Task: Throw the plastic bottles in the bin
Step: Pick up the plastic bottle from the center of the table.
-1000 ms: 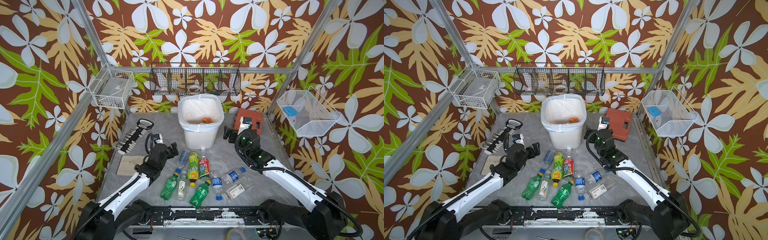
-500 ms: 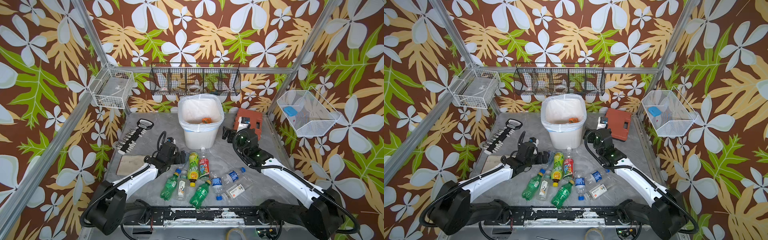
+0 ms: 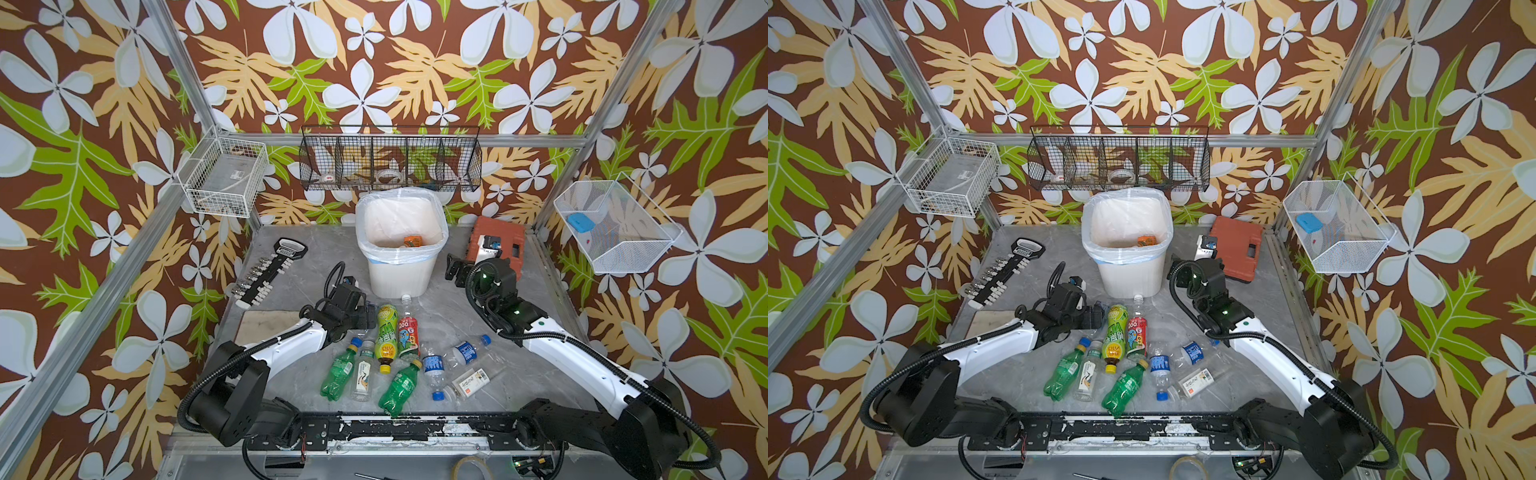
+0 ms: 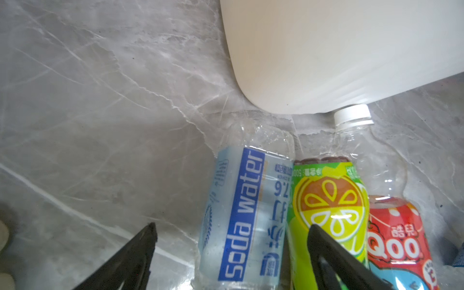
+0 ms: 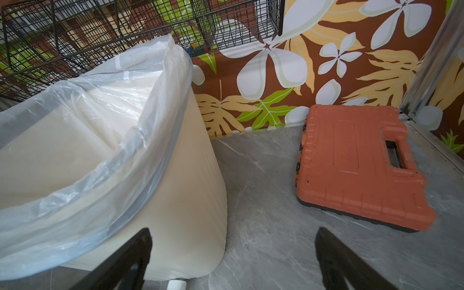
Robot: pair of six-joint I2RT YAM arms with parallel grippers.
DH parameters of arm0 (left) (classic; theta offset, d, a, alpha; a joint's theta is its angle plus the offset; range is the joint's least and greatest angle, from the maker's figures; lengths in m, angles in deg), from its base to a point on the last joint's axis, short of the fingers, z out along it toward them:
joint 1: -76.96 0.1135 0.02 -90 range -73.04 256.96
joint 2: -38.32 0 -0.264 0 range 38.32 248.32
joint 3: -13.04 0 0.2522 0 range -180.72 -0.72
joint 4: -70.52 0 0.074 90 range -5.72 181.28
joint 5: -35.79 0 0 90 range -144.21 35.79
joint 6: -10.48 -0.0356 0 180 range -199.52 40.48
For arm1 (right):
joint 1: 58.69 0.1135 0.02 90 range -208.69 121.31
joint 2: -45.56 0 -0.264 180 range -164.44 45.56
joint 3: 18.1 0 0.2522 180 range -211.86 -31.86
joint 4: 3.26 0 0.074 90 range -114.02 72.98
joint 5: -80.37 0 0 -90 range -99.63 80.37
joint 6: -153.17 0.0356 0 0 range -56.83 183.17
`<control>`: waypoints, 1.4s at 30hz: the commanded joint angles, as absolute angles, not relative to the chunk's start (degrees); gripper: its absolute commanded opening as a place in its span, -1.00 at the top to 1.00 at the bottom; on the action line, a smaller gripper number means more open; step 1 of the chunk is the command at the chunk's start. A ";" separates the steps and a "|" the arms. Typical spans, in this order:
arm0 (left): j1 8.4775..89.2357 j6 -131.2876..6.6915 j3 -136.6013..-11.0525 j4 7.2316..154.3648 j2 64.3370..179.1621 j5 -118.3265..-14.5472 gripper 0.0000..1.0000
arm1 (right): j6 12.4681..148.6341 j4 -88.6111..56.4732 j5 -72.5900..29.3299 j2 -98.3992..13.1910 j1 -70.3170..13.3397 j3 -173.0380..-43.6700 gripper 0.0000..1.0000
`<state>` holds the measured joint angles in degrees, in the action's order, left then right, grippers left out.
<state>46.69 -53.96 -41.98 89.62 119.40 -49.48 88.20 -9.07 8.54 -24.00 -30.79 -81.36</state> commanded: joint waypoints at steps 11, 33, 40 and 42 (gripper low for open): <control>45.66 -53.42 -45.43 90.52 126.87 -46.36 -0.70 | 87.22 -8.41 9.64 -24.06 -31.09 -81.55 -0.99; 49.02 -47.66 -43.48 83.65 121.68 -44.72 -0.02 | 86.98 -8.23 9.84 -23.99 -31.79 -81.08 -0.99; 55.72 -40.18 -30.00 64.49 103.01 -51.09 -0.06 | 87.20 -8.15 9.88 -23.64 -31.96 -80.73 -0.99; 56.03 -40.51 -29.73 64.33 100.12 -50.97 -0.06 | 87.16 -8.34 9.55 -23.59 -31.93 -81.00 -0.99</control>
